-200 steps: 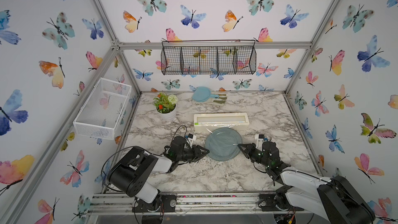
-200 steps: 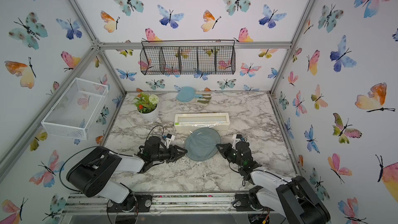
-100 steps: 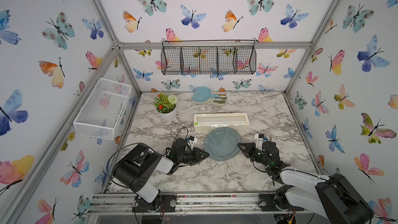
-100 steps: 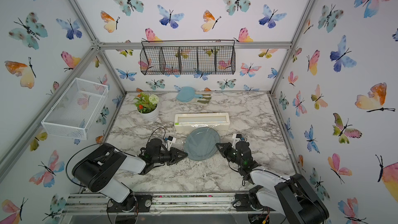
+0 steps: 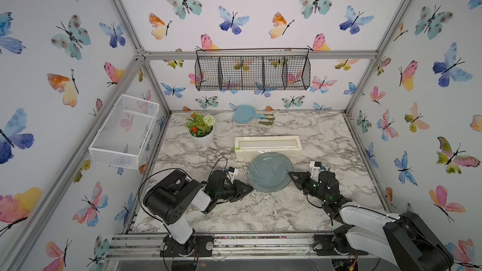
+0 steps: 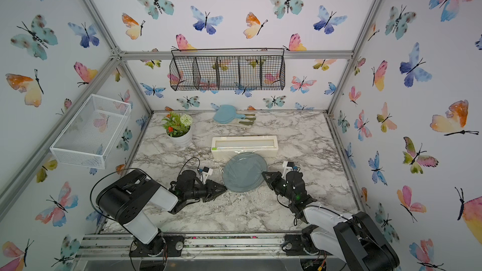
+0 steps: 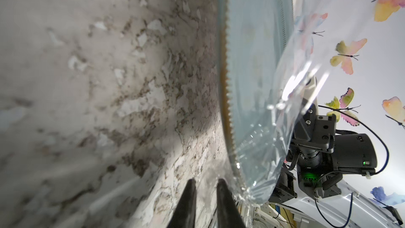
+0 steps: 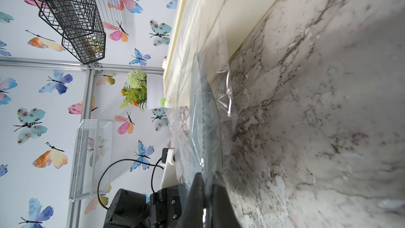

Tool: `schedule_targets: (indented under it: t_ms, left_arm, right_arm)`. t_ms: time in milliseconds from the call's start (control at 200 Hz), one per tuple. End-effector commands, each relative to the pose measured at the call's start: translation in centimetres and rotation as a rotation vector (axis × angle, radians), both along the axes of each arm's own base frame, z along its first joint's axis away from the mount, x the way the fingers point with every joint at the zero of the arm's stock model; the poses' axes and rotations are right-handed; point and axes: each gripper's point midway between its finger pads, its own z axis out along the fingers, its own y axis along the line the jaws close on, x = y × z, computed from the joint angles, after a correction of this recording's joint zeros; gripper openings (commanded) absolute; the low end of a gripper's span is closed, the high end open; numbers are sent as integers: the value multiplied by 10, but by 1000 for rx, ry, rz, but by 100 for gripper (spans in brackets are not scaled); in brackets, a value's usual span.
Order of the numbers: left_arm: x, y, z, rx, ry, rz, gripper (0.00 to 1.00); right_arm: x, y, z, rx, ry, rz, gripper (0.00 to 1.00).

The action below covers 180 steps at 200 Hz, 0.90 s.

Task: Wrap the plate with plastic wrap
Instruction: Pick up the plate at the center of the board, then place the plate at the center of the board.

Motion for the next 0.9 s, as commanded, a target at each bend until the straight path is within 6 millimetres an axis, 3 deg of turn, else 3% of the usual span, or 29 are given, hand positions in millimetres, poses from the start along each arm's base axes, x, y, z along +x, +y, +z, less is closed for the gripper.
schedule_targets:
  t_ms: [0, 225, 430, 556, 896]
  left_arm:
    - [-6, 7, -3, 16, -15, 20, 37]
    - [-12, 13, -2, 10, -15, 39, 43]
    - [-16, 28, 32, -20, -122, 111, 65]
    - [-7, 31, 47, 71, -189, 149, 73]
    - [7, 15, 49, 110, -143, 133, 71]
  right_arm:
    - [17, 8, 72, 155, -220, -7, 2]
    - [17, 8, 70, 150, -216, -5, 2]
    - [17, 7, 65, 120, -209, -5, 2]
    - [17, 8, 62, 113, -204, 4, 2]
    - [19, 12, 64, 118, -205, 19, 2]
